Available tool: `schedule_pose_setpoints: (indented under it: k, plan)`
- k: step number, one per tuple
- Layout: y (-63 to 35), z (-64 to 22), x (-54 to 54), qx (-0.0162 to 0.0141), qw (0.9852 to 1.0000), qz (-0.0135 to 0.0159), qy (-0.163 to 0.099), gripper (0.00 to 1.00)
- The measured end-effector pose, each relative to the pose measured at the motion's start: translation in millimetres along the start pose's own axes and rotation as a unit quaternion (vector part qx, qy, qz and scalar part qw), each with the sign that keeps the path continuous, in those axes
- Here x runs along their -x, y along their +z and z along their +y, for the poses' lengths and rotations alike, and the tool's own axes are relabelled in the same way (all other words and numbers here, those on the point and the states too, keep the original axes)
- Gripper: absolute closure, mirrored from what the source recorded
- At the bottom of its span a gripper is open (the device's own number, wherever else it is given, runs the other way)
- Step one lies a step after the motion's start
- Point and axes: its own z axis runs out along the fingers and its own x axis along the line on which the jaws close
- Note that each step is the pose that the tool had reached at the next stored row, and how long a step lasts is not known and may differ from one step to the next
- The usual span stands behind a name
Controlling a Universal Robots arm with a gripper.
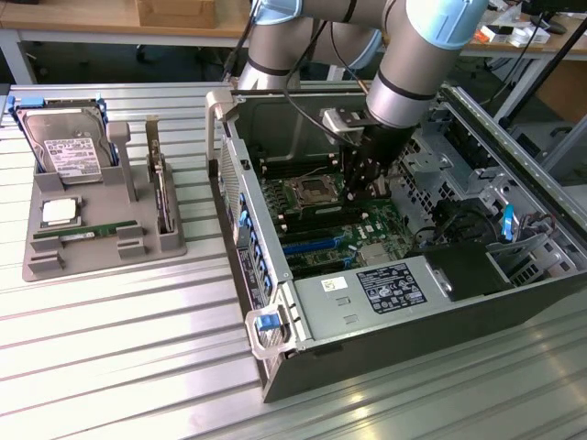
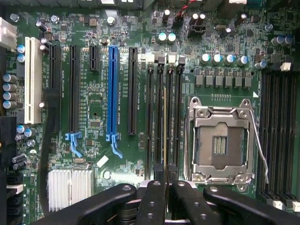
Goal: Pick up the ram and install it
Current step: 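Insert the ram into the slot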
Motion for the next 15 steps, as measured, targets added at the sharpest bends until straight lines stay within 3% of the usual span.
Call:
schedule_pose_setpoints:
  k: [6, 11, 13, 15]
  plan:
    - [0.8, 19.9, 0.3, 0.0000, 1.0000, 0.0001, 0.000, 0.88]
    - [0.8, 20.0, 0.1, -0.0001, 1.0000, 0.0000, 0.000, 0.88]
    - [-5.6, 20.0, 0.2, -0.0001, 1.0000, 0.0000, 0.000, 0.88]
    - [-5.6, 20.0, -0.3, -0.0003, 0.9999, -0.0005, 0.012, 0.88]
